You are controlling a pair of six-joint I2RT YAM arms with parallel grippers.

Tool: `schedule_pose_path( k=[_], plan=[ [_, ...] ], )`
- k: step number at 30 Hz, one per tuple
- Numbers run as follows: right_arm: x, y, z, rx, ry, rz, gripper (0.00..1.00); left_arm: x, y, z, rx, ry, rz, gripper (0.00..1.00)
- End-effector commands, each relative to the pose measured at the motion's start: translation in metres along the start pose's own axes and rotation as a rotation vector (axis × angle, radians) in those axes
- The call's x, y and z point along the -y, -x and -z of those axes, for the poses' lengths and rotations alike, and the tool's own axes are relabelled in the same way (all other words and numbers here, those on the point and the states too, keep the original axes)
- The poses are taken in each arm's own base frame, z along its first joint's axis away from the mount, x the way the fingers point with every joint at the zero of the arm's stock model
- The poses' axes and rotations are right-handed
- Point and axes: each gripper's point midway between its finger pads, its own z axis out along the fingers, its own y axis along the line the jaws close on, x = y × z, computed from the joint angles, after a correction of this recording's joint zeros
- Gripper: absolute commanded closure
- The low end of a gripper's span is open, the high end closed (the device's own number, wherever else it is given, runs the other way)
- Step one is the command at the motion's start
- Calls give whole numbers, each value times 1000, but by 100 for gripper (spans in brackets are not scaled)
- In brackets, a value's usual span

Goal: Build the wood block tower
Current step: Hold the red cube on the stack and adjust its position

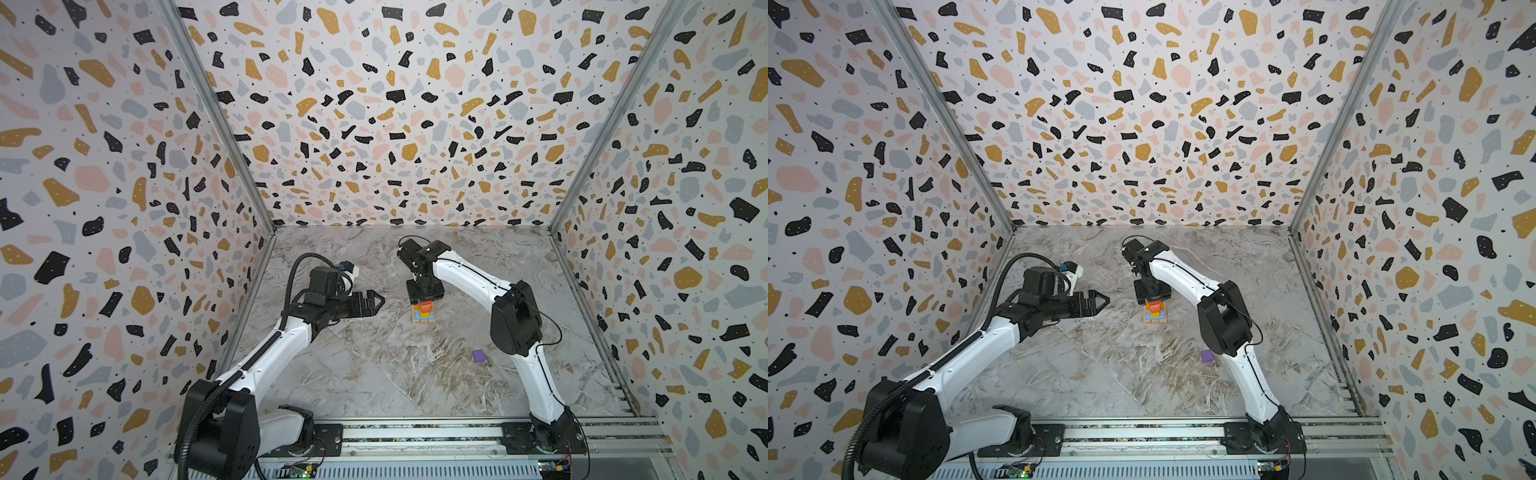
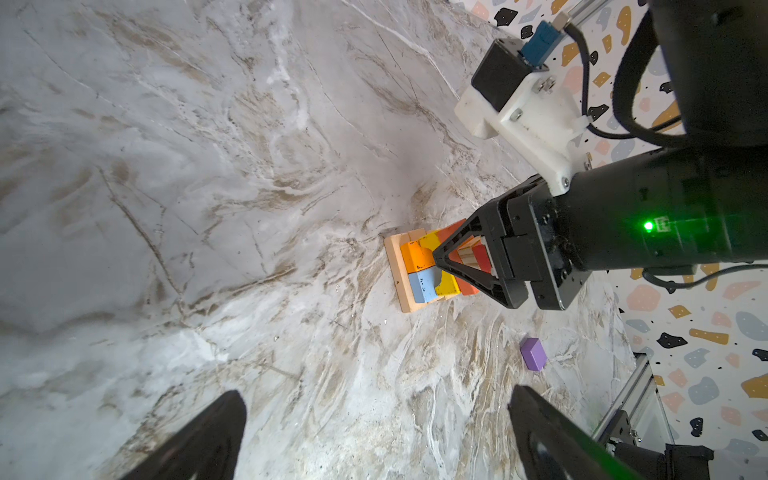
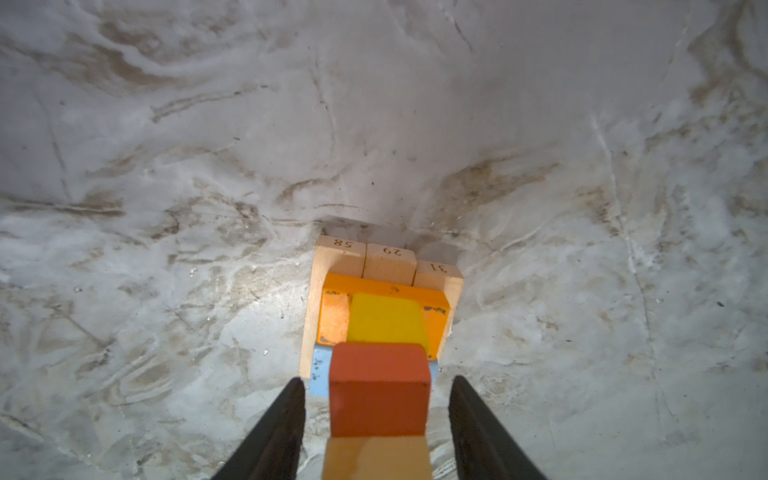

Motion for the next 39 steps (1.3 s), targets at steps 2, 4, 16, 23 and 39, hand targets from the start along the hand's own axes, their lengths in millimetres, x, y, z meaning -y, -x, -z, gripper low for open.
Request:
schedule_pose_path(
  k=[2, 4, 16, 23, 39],
  plan=[
    [4, 3, 5, -1, -5, -34, 44, 6, 6, 5, 34, -29, -14, 0],
    [5, 3, 3, -3, -7, -45, 45, 6, 6, 5, 34, -31, -14, 0],
    [2, 4, -3, -13, 2, -60, 50, 7, 7, 6, 38, -37, -11, 0],
    [1, 4, -4, -16, 5, -58, 54, 6, 7, 6, 38, -39, -8, 0],
    [1, 5, 0, -13, 11, -55, 55, 5, 8, 6, 39, -40, -3, 0]
  ],
)
